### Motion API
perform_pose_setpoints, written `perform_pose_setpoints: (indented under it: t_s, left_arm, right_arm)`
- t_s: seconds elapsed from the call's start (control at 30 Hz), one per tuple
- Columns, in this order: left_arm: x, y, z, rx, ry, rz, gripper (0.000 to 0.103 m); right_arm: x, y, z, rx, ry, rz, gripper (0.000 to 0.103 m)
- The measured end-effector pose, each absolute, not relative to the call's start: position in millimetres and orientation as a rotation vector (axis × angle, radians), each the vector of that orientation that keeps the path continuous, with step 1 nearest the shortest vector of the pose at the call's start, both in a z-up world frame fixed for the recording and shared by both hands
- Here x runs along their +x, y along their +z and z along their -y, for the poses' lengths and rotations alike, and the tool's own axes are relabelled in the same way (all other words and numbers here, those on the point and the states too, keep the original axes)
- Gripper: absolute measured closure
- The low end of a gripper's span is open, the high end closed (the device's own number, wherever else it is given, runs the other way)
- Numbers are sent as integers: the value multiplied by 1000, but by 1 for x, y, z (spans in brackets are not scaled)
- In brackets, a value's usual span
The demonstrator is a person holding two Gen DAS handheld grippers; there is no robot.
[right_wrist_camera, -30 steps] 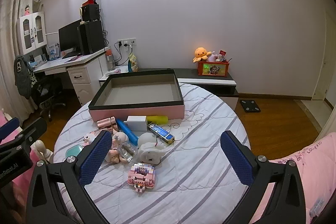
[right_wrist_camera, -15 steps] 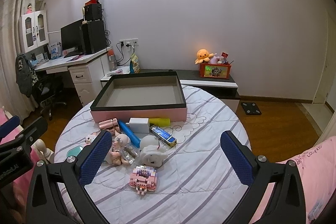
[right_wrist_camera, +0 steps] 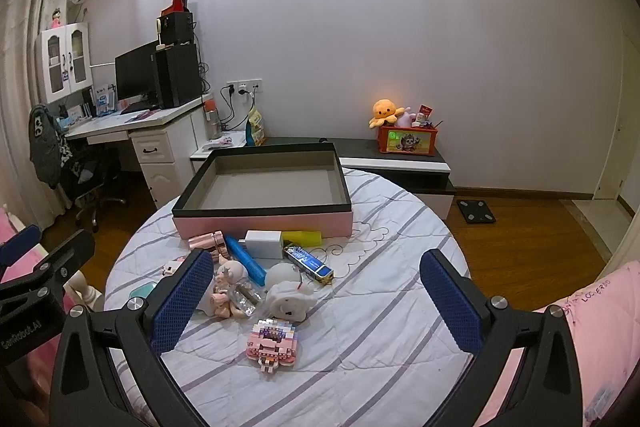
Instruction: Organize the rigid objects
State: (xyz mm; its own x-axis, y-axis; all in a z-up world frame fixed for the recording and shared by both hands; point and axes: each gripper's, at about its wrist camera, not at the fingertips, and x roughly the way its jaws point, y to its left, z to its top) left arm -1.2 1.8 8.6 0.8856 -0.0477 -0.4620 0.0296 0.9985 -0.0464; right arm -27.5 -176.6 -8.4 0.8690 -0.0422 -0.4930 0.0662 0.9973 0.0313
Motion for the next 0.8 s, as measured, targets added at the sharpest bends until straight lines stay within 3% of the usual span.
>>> perform_pose_setpoints:
  t_s: [0.8]
  left_arm:
    - [7, -7, -17, -69, -28, -510, 0]
  right_arm:
    - [-18, -16, 172, 45, -53, -542, 0]
